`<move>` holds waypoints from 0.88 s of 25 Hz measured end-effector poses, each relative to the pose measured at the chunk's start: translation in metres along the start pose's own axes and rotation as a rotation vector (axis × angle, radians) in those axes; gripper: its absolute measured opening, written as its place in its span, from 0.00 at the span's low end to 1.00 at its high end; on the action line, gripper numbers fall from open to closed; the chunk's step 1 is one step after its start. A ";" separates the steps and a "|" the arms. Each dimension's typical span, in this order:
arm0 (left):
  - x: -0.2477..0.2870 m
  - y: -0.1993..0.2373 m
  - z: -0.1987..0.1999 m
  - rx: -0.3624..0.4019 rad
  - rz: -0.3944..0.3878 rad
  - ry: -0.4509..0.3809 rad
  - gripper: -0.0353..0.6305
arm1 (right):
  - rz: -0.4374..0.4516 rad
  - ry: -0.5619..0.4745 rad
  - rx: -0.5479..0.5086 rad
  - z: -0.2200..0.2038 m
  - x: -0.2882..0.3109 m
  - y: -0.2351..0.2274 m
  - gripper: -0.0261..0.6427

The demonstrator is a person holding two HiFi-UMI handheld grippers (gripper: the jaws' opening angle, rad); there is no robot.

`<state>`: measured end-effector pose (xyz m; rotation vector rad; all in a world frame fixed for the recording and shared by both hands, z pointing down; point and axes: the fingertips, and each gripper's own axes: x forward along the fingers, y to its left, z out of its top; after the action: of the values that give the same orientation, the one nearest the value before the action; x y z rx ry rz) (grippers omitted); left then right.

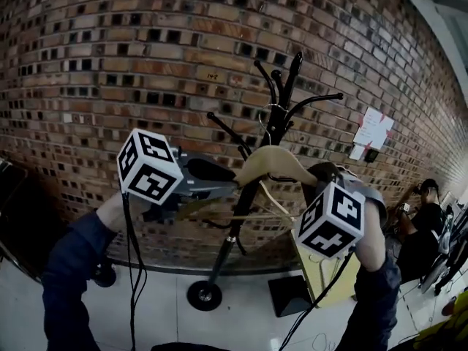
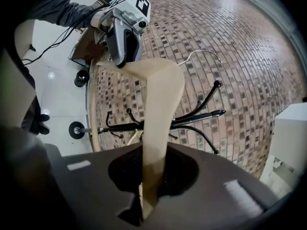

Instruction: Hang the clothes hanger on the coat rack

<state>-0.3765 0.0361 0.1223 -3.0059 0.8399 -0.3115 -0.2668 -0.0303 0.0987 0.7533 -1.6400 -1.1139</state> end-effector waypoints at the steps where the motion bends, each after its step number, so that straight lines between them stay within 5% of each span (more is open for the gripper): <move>1: -0.002 0.011 0.017 -0.006 -0.006 0.011 0.15 | 0.016 0.008 0.008 0.003 0.003 -0.016 0.07; 5: -0.006 0.056 0.062 -0.005 -0.004 0.103 0.16 | 0.053 0.014 0.077 0.015 0.025 -0.064 0.07; 11: -0.002 0.095 0.063 0.020 0.029 0.260 0.17 | 0.170 0.056 0.162 0.018 0.065 -0.068 0.06; 14: 0.006 0.111 0.054 -0.005 0.031 0.268 0.17 | 0.186 0.122 0.200 0.003 0.079 -0.064 0.06; 18: 0.015 0.123 0.053 -0.023 0.028 0.229 0.17 | 0.252 0.015 0.249 0.013 0.094 -0.056 0.06; 22: 0.025 0.130 0.056 0.024 0.076 0.182 0.17 | 0.203 0.022 0.254 0.002 0.104 -0.065 0.06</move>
<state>-0.4119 -0.0907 0.0640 -2.9485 0.9521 -0.5954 -0.3048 -0.1449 0.0777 0.7378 -1.8161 -0.7610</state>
